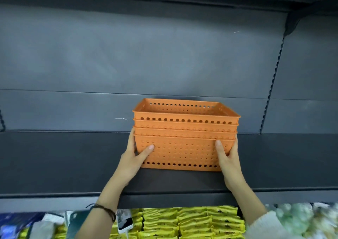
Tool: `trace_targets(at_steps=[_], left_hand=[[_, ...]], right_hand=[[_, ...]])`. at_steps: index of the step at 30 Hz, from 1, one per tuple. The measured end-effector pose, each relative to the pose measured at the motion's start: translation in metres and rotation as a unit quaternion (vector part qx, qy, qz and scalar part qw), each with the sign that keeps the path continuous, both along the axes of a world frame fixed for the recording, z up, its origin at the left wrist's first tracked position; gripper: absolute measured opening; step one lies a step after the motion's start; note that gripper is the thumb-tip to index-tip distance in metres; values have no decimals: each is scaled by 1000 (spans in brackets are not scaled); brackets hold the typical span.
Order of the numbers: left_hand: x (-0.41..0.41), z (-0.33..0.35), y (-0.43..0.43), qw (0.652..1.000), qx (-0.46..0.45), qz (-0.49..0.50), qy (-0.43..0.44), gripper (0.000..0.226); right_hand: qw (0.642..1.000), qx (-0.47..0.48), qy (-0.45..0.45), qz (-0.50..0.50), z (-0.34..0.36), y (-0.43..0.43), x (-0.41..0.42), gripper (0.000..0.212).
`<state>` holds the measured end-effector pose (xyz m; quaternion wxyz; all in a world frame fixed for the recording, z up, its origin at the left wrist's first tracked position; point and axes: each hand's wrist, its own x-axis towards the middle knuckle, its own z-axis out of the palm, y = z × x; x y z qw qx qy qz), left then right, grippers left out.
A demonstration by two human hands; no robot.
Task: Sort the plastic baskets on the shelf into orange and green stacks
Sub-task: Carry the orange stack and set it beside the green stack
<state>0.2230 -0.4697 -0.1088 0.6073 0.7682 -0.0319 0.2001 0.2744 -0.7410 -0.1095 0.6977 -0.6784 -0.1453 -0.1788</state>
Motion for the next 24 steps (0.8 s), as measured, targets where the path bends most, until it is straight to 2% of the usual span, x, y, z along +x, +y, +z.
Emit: trace_targets(at_steps=[5,10,16,24], left_hand=[[-45,2,13,999,-6,14,-30,86],[-122,-1,59,997,-29,46,-53,88],[-235,9,123,986,-71,121,-92,65],[-373,37,231,964,-54,221,-141,61]], right_hand=[[1000,6,10,9,5,19,-37,67],[999,17,7,28,10,66,-103,75],[994,38,-39,96,30,150,-179,67],[976,86,-73,189,49,283,-274,59]])
